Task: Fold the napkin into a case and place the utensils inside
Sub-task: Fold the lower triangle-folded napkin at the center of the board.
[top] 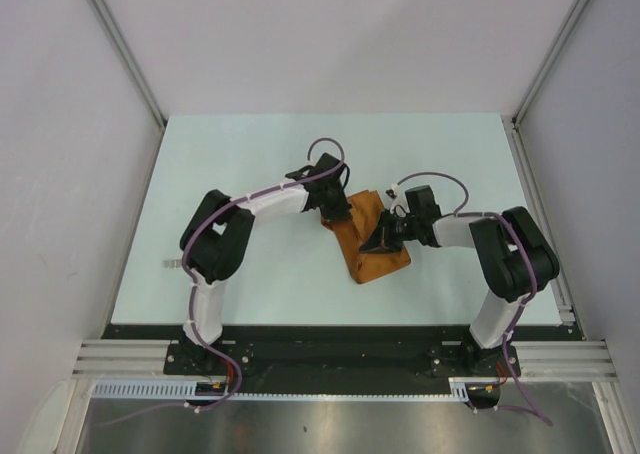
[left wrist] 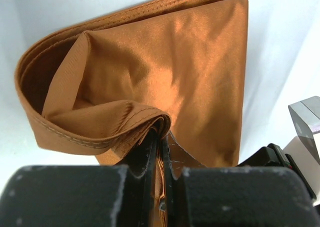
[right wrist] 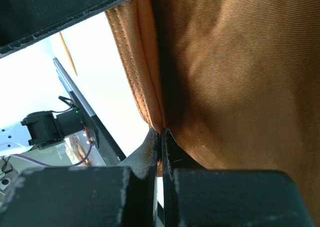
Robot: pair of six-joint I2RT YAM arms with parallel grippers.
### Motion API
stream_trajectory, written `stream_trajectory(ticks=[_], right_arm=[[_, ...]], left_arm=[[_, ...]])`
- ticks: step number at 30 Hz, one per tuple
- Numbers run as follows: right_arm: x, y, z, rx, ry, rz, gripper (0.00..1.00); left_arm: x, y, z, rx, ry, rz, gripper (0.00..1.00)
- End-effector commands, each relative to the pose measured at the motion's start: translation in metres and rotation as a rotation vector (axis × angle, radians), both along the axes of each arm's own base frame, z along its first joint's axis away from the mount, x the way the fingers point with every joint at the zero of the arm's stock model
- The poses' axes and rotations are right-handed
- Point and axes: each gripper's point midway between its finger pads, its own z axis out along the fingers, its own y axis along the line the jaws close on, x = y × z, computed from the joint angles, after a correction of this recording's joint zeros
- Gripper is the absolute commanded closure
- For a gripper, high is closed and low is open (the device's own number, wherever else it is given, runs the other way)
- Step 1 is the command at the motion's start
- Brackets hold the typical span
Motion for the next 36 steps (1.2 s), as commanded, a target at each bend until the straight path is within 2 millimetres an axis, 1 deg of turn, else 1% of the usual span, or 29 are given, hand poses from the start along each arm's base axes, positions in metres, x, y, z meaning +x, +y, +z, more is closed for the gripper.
stream_trajectory(ticks=[1,2,4,5,6,9,10,11,12,13,14,15,16,17,18,20,22,24,25,27,28,31,34,35,36], right_arm=[[-0.003,-0.002,-0.005,-0.030,0.015,0.043,0.98],[-0.004,-0.004,-0.008,-0.041,0.021,0.043,0.98],[0.003,-0.006,-0.007,-0.059,-0.003,0.033,0.96],[0.001,-0.010,-0.009,-0.082,0.014,0.034,0.95],[0.003,-0.012,-0.009,-0.099,0.005,0.028,0.94],[0.009,-0.017,-0.006,-0.148,-0.019,0.033,0.84],[0.011,-0.019,-0.001,-0.164,-0.038,0.031,0.77],[0.013,-0.023,0.003,-0.190,-0.037,0.029,0.74],[0.018,-0.030,0.002,-0.248,-0.063,0.019,0.71],[0.021,-0.034,0.013,-0.273,-0.097,0.009,0.63],[0.016,-0.041,0.016,-0.318,-0.088,0.006,0.60],[0.021,-0.044,0.023,-0.393,-0.150,0.002,0.56],[0.021,-0.047,0.030,-0.427,-0.177,-0.003,0.49],[0.018,-0.047,0.045,-0.442,-0.215,-0.004,0.46],[0.017,-0.042,0.052,-0.444,-0.244,0.009,0.45],[0.011,-0.034,0.057,-0.424,-0.244,0.030,0.44],[0.007,-0.024,0.054,-0.405,-0.237,0.053,0.44],[0.002,-0.023,0.040,-0.404,-0.192,0.069,0.44],[0.002,-0.023,0.038,-0.398,-0.187,0.064,0.44],[0.004,-0.028,0.036,-0.407,-0.193,0.051,0.45],[0.004,-0.034,0.033,-0.418,-0.189,0.041,0.45],[0.005,-0.043,0.028,-0.431,-0.183,0.027,0.43],[0.006,-0.046,0.022,-0.436,-0.182,0.030,0.42],[0.005,-0.048,0.019,-0.443,-0.180,0.032,0.40],[0.007,-0.047,0.018,-0.440,-0.188,0.031,0.36]], left_arm=[[0.022,-0.006,0.015,-0.003,-0.072,0.035,0.91],[0.023,-0.006,0.012,-0.002,-0.071,0.037,0.91],[0.024,-0.007,0.010,-0.001,-0.070,0.037,0.91],[0.024,-0.009,0.008,0.000,-0.068,0.037,0.91],[0.025,-0.010,0.008,-0.002,-0.069,0.038,0.91],[0.027,-0.012,0.005,-0.003,-0.072,0.036,0.91],[0.028,-0.013,0.004,-0.003,-0.072,0.034,0.92],[0.030,-0.014,0.006,-0.006,-0.079,0.036,0.92],[0.031,-0.014,0.004,-0.001,-0.079,0.039,0.91],[0.031,-0.016,0.003,-0.002,-0.079,0.035,0.91],[0.032,-0.017,0.004,-0.005,-0.082,0.031,0.92],[0.032,-0.018,0.002,-0.003,-0.080,0.031,0.92],[0.032,-0.019,0.001,-0.006,-0.082,0.027,0.92],[0.031,-0.021,0.002,-0.009,-0.079,0.025,0.92],[0.030,-0.021,0.000,-0.010,-0.077,0.023,0.92],[0.030,-0.022,0.001,-0.007,-0.079,0.019,0.92],[0.029,-0.021,0.001,0.001,-0.082,0.018,0.92],[0.029,-0.021,0.001,0.005,-0.089,0.015,0.92],[0.029,-0.021,0.002,0.010,-0.095,0.005,0.92],[0.027,-0.021,0.003,0.017,-0.096,-0.007,0.92],[0.026,-0.022,0.006,0.020,-0.104,-0.020,0.92],[0.023,-0.025,0.009,0.028,-0.126,-0.057,0.93],[0.019,-0.029,0.008,0.047,-0.145,-0.106,0.96],[0.017,-0.030,0.009,0.052,-0.152,-0.121,0.96],[0.015,-0.030,0.009,0.061,-0.150,-0.132,0.96]])
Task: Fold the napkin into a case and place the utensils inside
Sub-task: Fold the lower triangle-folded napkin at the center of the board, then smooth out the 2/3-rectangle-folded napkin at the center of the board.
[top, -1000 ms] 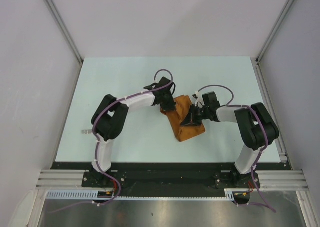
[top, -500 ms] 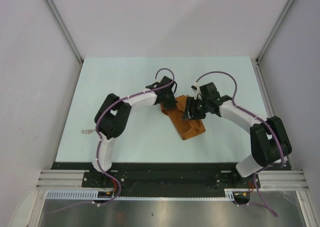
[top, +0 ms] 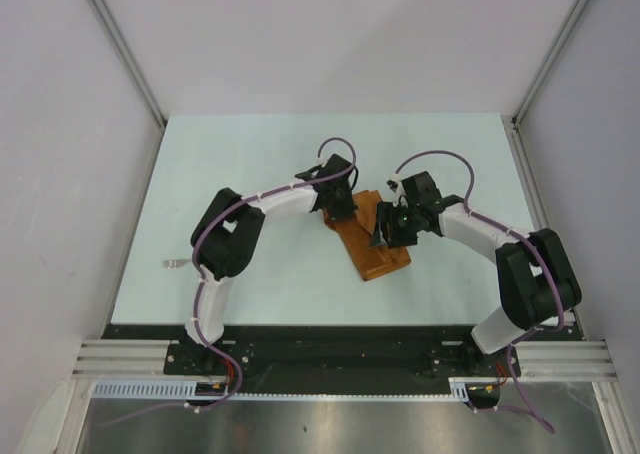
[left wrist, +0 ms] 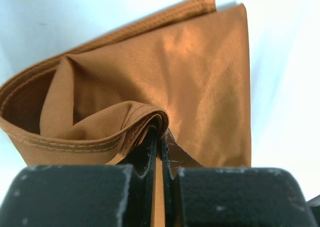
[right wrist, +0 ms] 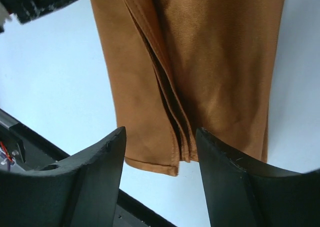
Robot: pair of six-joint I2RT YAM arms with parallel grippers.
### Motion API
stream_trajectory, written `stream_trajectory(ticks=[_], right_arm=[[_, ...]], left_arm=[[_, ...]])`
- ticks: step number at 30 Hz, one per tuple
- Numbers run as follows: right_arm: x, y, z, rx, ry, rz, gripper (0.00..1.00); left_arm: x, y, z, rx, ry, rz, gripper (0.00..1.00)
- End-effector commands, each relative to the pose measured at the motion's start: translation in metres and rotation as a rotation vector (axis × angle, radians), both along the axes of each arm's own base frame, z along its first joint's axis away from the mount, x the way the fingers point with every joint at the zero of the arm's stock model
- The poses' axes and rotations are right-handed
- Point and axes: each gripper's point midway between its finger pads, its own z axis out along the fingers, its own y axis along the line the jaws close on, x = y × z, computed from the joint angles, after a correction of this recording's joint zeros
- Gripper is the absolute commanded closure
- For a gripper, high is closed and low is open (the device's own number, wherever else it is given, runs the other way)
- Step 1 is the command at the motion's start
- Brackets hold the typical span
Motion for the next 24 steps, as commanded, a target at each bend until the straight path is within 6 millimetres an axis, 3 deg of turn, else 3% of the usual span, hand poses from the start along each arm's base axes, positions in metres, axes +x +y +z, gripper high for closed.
stream_trajectory(ticks=[1,8,11,17,24], right_arm=[[0.004,-0.003,-0.009,-0.018,-0.022,0.015,0.36],[-0.007,0.005,-0.021,0.019,0.023,0.031,0.35],[-0.012,0.007,-0.023,0.013,0.024,0.029,0.41],[-0.009,-0.002,-0.006,-0.055,-0.040,0.008,0.43],[-0.008,-0.005,0.000,-0.059,-0.048,-0.001,0.42]], left_arm=[[0.002,-0.013,0.022,0.015,-0.089,-0.092,0.96],[-0.001,-0.010,0.022,0.022,-0.091,-0.101,0.97],[0.001,-0.012,0.021,0.016,-0.090,-0.095,0.97],[0.000,-0.011,0.018,0.029,-0.090,-0.110,0.98],[-0.006,-0.011,0.018,0.047,-0.102,-0.149,0.99]])
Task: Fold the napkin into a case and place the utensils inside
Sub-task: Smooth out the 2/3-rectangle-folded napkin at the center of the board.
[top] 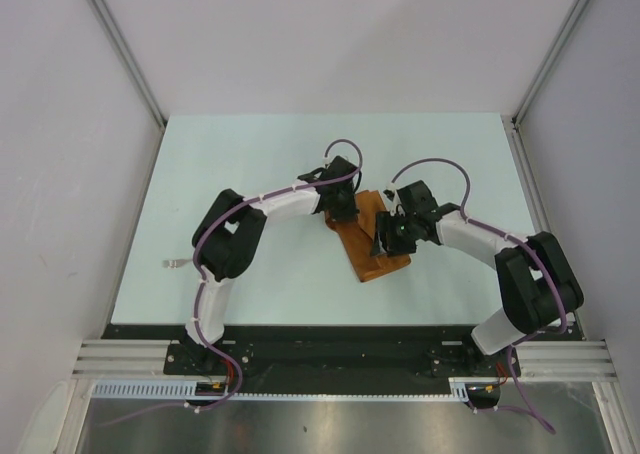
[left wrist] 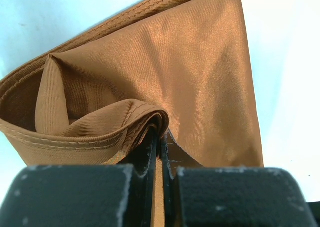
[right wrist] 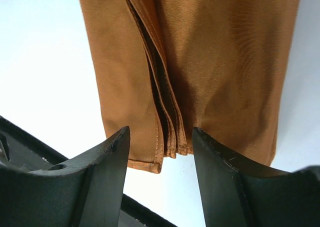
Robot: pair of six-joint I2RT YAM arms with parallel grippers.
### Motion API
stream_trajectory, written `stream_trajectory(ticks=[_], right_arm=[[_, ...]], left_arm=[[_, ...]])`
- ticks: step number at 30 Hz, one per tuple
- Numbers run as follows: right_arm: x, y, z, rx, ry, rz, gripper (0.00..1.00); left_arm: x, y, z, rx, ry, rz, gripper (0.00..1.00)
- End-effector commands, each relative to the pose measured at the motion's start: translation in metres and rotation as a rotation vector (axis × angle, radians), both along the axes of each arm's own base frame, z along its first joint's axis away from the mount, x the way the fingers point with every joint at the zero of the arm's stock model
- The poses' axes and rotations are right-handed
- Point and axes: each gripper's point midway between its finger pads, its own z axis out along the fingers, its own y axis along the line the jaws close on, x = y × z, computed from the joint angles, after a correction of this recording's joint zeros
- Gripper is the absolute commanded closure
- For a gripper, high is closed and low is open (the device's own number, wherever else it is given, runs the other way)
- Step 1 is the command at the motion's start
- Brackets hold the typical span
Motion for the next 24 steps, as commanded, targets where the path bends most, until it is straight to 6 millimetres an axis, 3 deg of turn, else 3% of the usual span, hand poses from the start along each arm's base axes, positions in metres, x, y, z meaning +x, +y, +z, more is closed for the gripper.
stream_trajectory(ticks=[1,5,11,15,19,22,24], right_arm=[[0.009,-0.002,0.018,-0.012,-0.062,-0.009,0.42],[0.010,0.004,0.024,0.021,-0.074,0.001,0.44],[0.005,0.010,0.010,0.057,-0.029,0.011,0.49],[0.000,0.019,0.014,0.104,-0.029,0.018,0.56],[0.003,0.028,0.023,0.136,-0.059,0.035,0.71],[0.003,0.037,0.018,0.173,-0.035,0.051,0.85],[0.002,0.038,0.006,0.171,-0.008,0.051,0.88]], left_arm=[[0.001,-0.007,0.019,-0.003,-0.056,-0.049,0.99],[-0.002,-0.008,0.017,0.006,-0.053,-0.071,1.00],[-0.004,-0.011,0.018,-0.001,-0.052,-0.084,1.00],[-0.003,-0.012,0.018,0.007,-0.063,-0.092,1.00],[-0.003,-0.012,0.014,0.016,-0.058,-0.097,1.00],[-0.003,-0.013,0.014,0.018,-0.060,-0.096,1.00],[-0.003,-0.013,0.015,0.017,-0.060,-0.095,1.00]])
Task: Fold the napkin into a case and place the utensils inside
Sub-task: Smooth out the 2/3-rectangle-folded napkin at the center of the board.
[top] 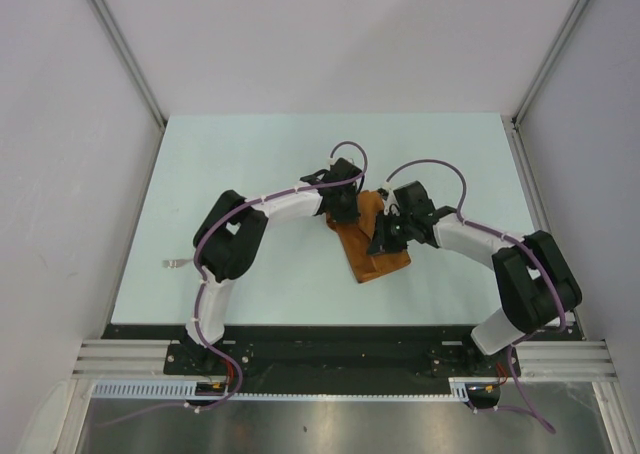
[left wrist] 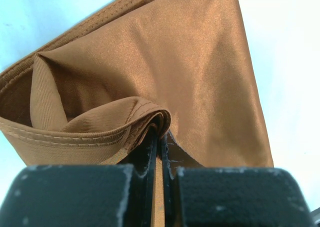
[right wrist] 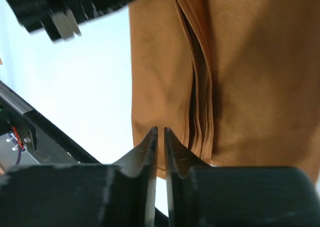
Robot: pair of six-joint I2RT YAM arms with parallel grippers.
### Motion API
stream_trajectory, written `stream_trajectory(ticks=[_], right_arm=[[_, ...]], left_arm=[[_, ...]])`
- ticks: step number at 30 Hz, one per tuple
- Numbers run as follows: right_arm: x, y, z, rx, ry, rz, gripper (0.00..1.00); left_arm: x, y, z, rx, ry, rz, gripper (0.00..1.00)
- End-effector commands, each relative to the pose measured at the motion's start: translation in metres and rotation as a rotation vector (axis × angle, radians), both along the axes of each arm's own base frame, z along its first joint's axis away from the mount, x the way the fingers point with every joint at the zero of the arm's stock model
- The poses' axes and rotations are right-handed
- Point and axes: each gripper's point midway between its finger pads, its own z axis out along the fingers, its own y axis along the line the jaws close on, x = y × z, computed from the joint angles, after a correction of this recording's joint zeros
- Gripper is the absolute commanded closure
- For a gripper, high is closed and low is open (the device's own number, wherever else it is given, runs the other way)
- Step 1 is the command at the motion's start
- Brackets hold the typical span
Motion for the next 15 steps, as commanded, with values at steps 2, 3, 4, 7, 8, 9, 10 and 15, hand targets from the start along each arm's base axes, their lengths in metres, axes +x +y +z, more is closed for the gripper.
stream_trajectory(ticks=[2,3,4,7,8,9,10,15], right_arm=[[0.008,0.017,-0.008,0.068,0.000,0.019,0.95],[0.009,0.017,-0.014,0.066,0.011,0.018,0.96],[0.011,0.018,-0.015,0.070,0.006,0.016,0.97],[0.015,0.015,-0.025,0.049,0.016,0.004,1.00],[0.015,0.010,-0.030,0.028,0.018,-0.007,1.00],[0.015,0.007,-0.033,0.017,0.020,-0.009,1.00],[0.014,0.005,-0.036,0.006,0.028,-0.011,1.00],[0.011,-0.007,-0.048,-0.028,0.037,-0.028,1.00]], left_arm=[[0.005,-0.010,0.017,-0.017,-0.039,-0.024,1.00],[0.004,-0.010,0.017,-0.017,-0.037,-0.025,1.00],[0.004,-0.010,0.017,-0.017,-0.035,-0.023,1.00],[0.004,-0.011,0.016,-0.019,-0.033,-0.020,1.00],[0.005,-0.013,0.017,-0.023,-0.034,-0.021,0.99],[0.005,-0.012,0.017,-0.023,-0.032,-0.020,0.99],[0.005,-0.013,0.018,-0.025,-0.032,-0.020,0.99],[0.009,-0.016,0.020,-0.036,-0.038,-0.009,0.88]])
